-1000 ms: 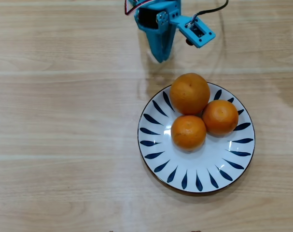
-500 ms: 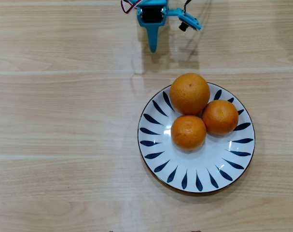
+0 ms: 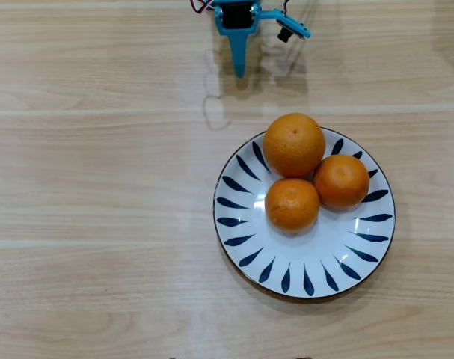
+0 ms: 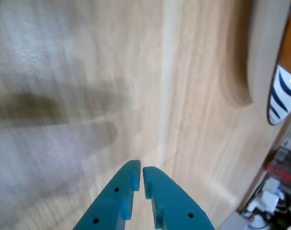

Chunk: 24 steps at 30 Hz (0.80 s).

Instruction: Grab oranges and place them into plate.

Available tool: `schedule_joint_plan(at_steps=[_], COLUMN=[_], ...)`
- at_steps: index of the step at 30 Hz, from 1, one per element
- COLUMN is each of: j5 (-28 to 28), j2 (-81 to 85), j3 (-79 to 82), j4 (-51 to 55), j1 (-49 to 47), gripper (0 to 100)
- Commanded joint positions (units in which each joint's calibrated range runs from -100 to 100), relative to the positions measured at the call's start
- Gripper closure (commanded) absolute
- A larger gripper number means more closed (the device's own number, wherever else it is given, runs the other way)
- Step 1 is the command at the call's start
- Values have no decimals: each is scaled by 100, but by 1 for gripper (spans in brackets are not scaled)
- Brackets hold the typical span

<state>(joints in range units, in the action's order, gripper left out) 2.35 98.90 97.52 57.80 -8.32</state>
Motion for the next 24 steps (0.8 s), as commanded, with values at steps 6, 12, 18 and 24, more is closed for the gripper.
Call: schedule_joint_plan(at_steps=[6,12,18,24], j5=[-177,-151,-151,-151], j2=[76,76,76,76], j3=[-6,-6,-6,-6], j4=[86,86,86,86], j1=[-128,-96,-96,-96], gripper=[98,98,98,98])
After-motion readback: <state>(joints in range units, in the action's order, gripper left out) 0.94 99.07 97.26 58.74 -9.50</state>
